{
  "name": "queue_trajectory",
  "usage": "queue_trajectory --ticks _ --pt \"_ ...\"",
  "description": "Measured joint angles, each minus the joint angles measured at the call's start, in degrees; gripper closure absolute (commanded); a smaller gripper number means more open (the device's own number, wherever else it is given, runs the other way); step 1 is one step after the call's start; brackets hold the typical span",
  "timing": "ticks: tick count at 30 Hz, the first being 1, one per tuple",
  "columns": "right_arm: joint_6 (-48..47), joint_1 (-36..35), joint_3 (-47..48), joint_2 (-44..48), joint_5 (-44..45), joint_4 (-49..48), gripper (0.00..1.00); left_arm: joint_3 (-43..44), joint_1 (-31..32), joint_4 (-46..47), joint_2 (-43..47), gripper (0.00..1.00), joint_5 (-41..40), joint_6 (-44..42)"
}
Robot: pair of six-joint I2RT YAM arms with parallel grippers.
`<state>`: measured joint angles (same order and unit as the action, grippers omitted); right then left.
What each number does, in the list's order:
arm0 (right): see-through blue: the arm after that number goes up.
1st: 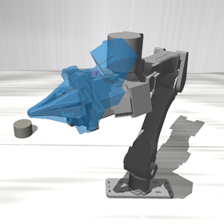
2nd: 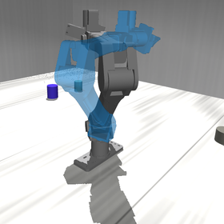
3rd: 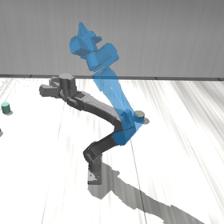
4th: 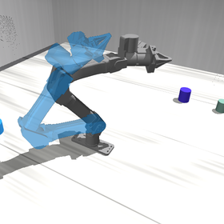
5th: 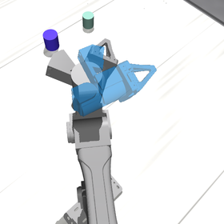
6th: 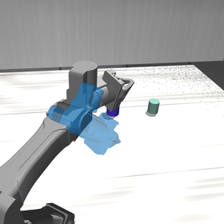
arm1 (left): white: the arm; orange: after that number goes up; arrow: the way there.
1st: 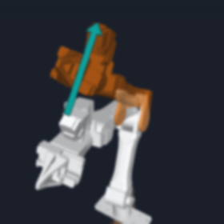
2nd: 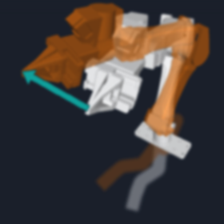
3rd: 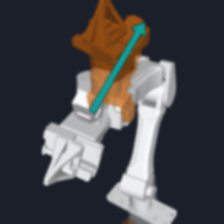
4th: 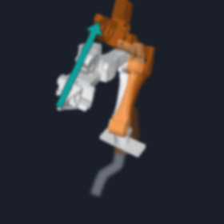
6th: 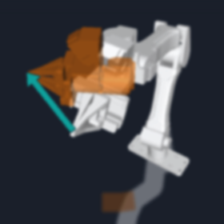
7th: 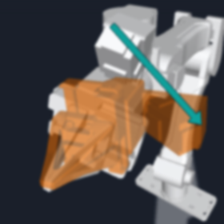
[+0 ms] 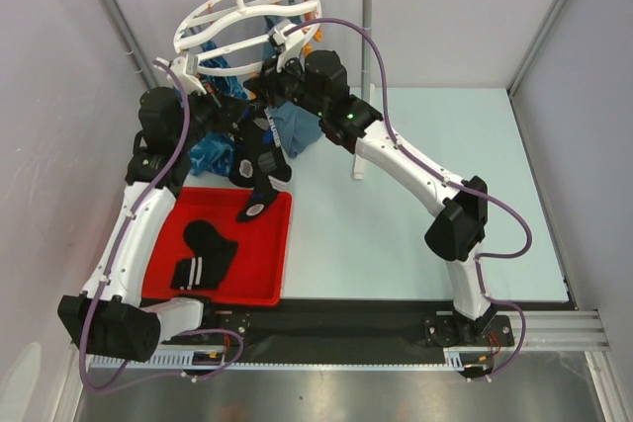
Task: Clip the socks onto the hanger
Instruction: Clamp the sock onto the hanger.
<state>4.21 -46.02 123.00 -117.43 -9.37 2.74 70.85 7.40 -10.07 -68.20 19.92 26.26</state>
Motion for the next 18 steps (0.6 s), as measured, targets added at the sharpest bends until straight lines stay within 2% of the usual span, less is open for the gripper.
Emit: queue_trajectory --ticks 10,18 --pt "-0.20 0.00 0.00 0.02 -0.02 -0.02 1.00 3.10 0.00 -1.09 -0.42 1.00 -0.15 -1.09" --pt "-0.24 -0.02 0.02 0.02 0.55 0.24 1.00 2.01 0.00 -1.42 -0.31 1.00 -0.44 -2.19"
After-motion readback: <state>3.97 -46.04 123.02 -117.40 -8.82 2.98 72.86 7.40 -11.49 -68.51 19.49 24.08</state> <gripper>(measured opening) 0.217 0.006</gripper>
